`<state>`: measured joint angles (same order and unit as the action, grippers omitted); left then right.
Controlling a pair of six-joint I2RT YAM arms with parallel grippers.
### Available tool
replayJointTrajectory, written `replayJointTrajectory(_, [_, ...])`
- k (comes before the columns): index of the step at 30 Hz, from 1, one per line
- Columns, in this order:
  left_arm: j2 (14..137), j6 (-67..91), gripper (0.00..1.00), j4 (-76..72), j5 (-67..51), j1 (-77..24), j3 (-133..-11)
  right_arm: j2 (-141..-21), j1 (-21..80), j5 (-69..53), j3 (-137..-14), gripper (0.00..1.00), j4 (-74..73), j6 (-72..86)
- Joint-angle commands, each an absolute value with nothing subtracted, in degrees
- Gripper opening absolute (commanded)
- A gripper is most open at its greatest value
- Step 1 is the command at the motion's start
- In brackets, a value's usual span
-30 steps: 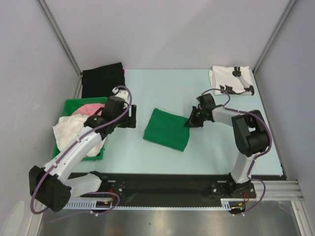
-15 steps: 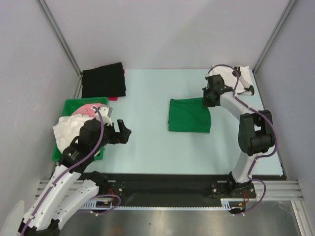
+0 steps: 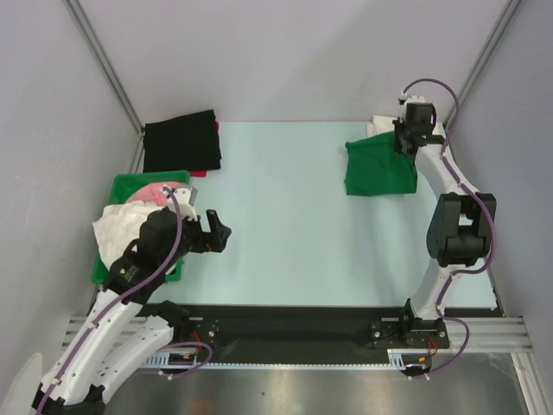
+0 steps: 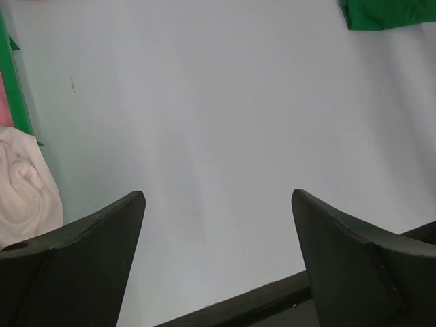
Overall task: Fold and stack the t-shirts
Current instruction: Neatly place the folded tshirt to the corner
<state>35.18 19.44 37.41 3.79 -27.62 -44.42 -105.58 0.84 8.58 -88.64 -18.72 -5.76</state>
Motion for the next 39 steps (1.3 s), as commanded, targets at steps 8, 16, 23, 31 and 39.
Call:
replayJointTrajectory(8, [34.7, 19.1, 0.94, 35.4, 3.1, -27.5, -44.5, -112.2, -1.8, 7.7, -101.9, 0.00, -7.2, -17.7])
replayJointTrajectory(16, [36.0, 19.1, 0.94, 35.5, 3.2, -27.4, -44.5, -116.9, -3.5, 7.3, -111.3, 0.00, -7.8, -19.5])
replayJointTrajectory(23, [37.6, 19.0, 0.94, 35.4, 3.3, -27.4, -44.6, -118.8, -4.2, 7.1, -114.5, 0.00, -7.8, -21.2])
replayJointTrajectory(31, [37.8, 19.2, 0.94, 35.4, 3.3, -27.4, -44.5, -120.3, -5.9, 5.8, -115.0, 0.00, -6.2, -20.9])
replayJointTrajectory(39, [38.4, 19.2, 0.94, 35.4, 3.5, -27.4, -44.5, -126.8, -7.5, 6.5, -120.7, 0.00, -3.9, -20.6])
